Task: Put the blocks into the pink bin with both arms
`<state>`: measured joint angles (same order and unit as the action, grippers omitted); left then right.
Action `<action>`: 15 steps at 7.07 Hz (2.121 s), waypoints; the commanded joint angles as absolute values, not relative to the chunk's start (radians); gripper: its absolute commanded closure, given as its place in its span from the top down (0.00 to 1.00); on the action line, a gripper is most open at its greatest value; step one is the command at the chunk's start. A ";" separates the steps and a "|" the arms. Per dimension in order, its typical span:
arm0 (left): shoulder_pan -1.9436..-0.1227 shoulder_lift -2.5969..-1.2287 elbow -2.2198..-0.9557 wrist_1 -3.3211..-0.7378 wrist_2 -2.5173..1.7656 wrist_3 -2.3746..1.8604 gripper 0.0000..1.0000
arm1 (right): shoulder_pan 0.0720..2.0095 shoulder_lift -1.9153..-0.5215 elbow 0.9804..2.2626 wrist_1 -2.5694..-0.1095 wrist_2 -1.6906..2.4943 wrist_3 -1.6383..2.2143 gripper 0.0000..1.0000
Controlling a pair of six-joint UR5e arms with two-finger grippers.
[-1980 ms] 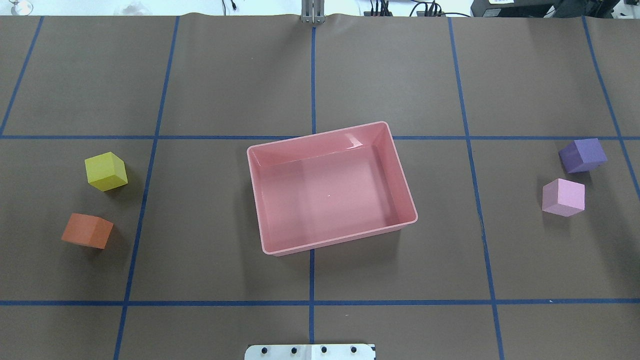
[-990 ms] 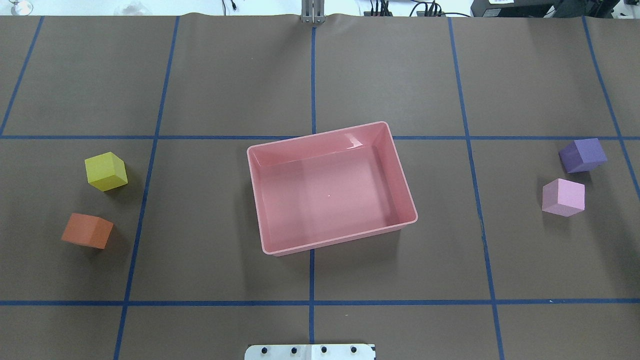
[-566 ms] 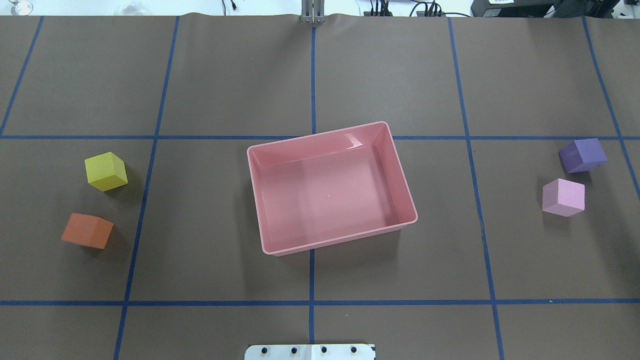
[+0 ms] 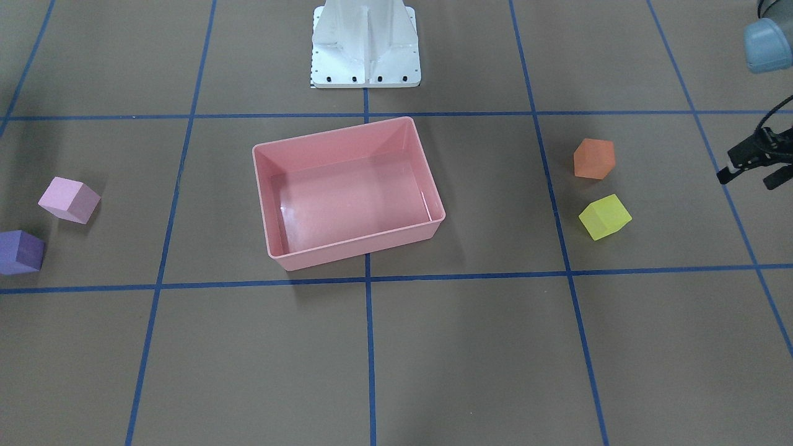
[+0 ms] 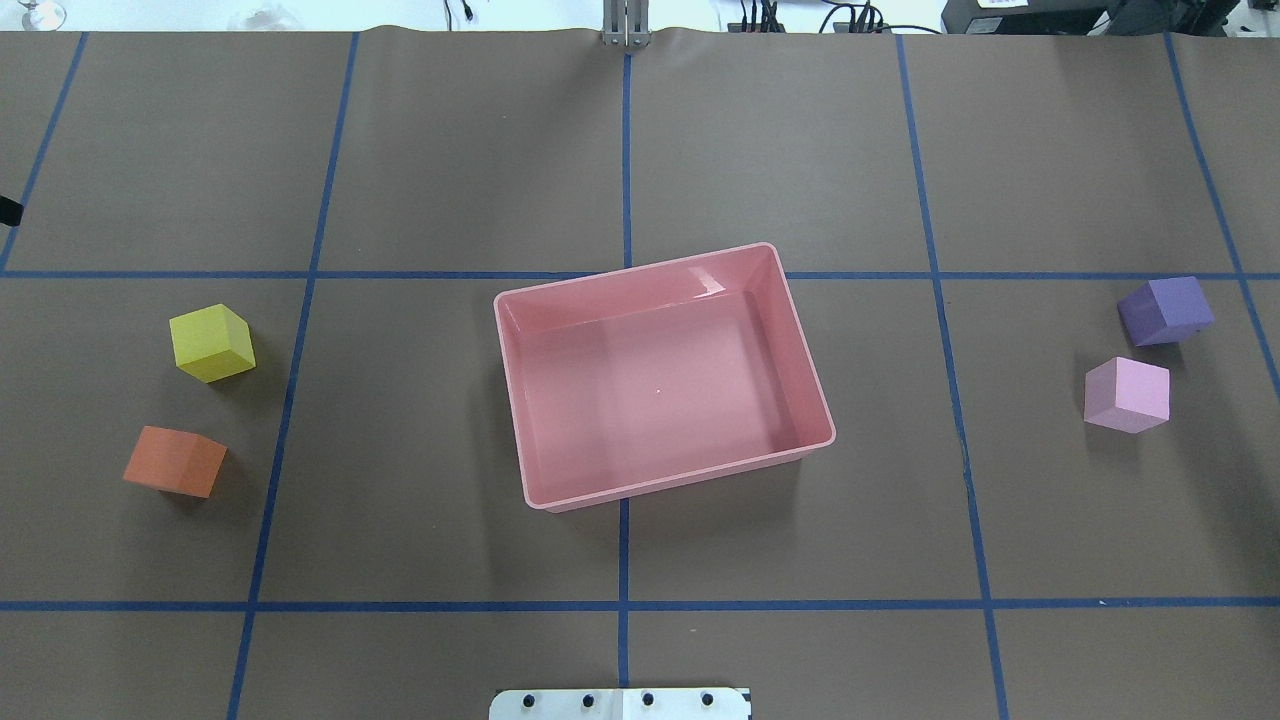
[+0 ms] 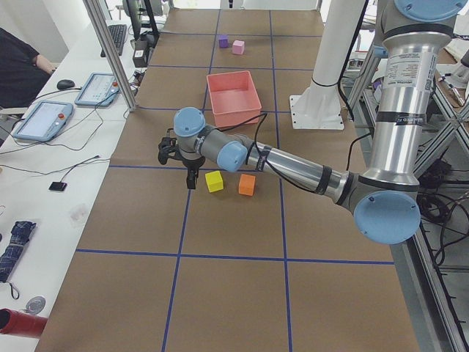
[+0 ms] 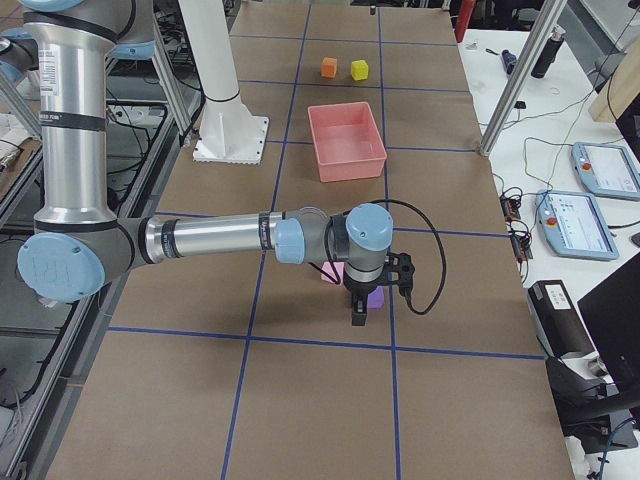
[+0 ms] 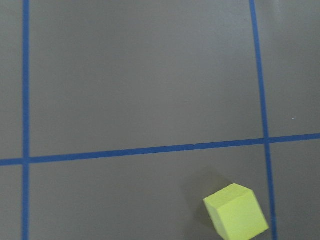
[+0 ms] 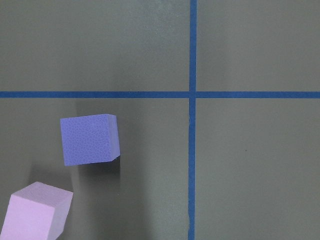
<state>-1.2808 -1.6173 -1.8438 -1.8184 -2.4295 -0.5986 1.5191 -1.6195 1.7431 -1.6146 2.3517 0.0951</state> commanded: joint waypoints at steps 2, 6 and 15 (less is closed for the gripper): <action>-0.929 -1.480 -2.054 -1.985 -2.152 -0.946 1.00 | 1.505 -1.603 1.740 -1.614 2.342 0.094 1.00; -0.674 -1.416 -2.065 -2.031 -1.885 -1.001 0.99 | 1.482 -1.591 1.746 -1.614 2.346 0.202 1.00; -0.617 -1.368 -1.955 -2.120 -1.790 -0.973 0.98 | 1.480 -1.591 1.736 -1.614 2.352 0.206 1.00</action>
<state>-0.6214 -1.3668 -1.9949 -2.0800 -1.7993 -0.9727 1.4803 -1.5907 1.7368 -1.6137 2.3516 0.2060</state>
